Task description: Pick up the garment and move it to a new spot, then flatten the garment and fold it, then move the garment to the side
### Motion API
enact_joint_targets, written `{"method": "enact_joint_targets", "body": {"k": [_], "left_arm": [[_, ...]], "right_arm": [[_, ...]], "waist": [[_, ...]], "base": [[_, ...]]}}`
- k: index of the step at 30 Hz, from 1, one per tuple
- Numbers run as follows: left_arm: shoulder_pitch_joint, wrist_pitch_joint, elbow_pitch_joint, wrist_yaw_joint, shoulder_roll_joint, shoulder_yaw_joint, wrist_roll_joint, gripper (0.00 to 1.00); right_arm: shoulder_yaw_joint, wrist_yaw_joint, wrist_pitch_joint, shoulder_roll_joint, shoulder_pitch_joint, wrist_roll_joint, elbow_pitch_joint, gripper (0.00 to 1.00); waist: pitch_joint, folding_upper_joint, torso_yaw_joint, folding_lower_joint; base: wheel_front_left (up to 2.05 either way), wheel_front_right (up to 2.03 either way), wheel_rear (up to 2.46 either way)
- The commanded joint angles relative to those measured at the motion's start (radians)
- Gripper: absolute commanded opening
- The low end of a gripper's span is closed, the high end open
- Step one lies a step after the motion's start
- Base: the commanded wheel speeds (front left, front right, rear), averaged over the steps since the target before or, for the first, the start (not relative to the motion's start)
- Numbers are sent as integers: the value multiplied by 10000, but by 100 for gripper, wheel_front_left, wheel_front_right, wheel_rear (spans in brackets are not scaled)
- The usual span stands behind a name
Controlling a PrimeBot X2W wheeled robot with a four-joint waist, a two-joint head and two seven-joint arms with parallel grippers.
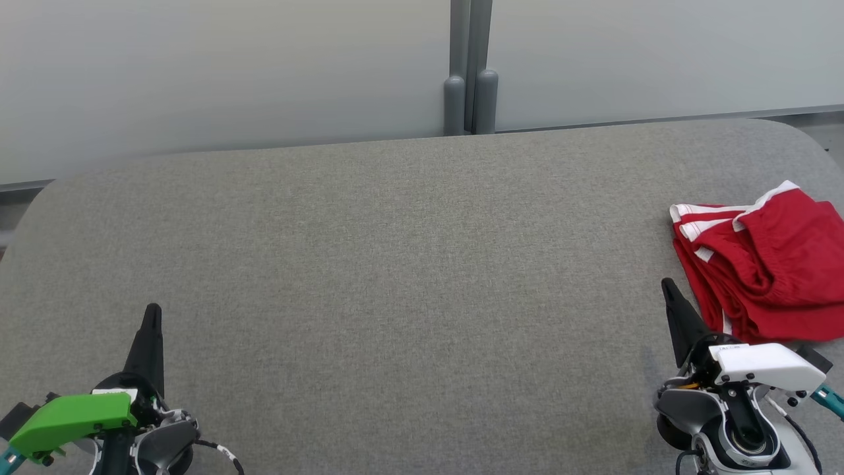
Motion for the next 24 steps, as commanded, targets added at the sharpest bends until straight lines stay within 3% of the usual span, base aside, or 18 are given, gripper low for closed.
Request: {"method": "enact_joint_targets", "body": {"k": [1, 24], "left_arm": [[-174, 18, 3, -23, 0, 25, 69, 0], [-177, 47, 3, -23, -18, 50, 109, 0]], "right_arm": [[-15, 5, 45, -18, -92, -55, 11, 0], [-36, 4, 62, -3, -93, -80, 13, 0]], "waist": [[0, 37, 0, 0], [0, 37, 0, 0]], "base": [[0, 0, 0], [0, 0, 0]]}}
